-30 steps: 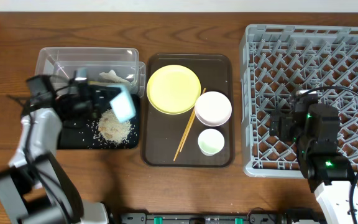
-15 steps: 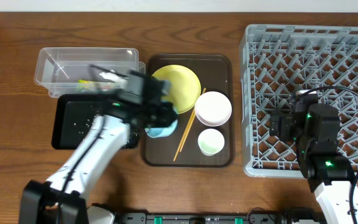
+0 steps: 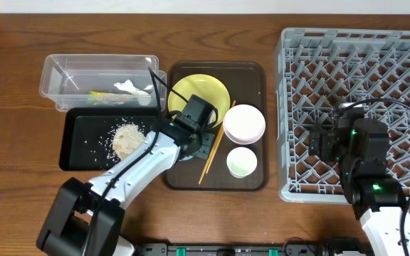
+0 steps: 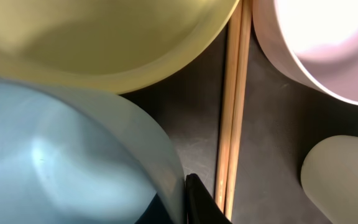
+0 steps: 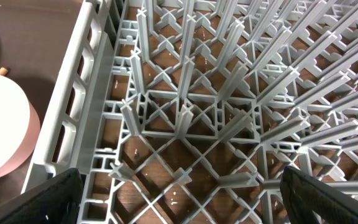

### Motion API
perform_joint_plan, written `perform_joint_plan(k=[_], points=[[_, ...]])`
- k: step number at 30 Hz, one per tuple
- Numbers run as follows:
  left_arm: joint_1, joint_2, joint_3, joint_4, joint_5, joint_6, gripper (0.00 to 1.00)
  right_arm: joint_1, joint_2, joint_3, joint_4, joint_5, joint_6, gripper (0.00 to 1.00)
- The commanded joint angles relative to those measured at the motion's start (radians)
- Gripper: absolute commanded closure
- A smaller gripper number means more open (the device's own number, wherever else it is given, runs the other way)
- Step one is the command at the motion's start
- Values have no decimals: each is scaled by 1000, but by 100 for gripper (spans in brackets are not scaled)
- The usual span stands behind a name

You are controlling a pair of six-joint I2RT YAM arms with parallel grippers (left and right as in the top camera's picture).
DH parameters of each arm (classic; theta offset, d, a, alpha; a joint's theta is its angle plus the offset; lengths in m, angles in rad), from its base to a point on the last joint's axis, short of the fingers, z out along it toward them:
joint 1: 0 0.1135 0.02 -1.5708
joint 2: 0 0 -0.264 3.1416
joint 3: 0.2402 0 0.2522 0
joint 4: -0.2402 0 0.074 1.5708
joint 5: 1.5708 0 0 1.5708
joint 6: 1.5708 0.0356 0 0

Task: Sort waste into correct bins and load items into the dishwasher rack
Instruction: 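Return the emptied blue bowl to the brown tray, then grasp the white cup with the left gripper and lift it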

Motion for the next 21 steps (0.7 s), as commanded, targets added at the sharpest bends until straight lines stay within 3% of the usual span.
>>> perform_joint_plan(k=[1,4,8,15,21], points=[[-13,2,-5,13,-34,24,85,8,-1,19,-1,-5,13,1],[-21,-1,-5,15,-25,25,67,8,-1,19,-1,-5,13,1],[-21,-37,25,-14,-25,34,55,8,-1,19,-1,-4,13,1],[-21,-180,78,31,90,43,48,8,-1,19,0,-5,13,1],[-53,-163,71,37,137,14,48,8,-1,19,0,-5,14,1]])
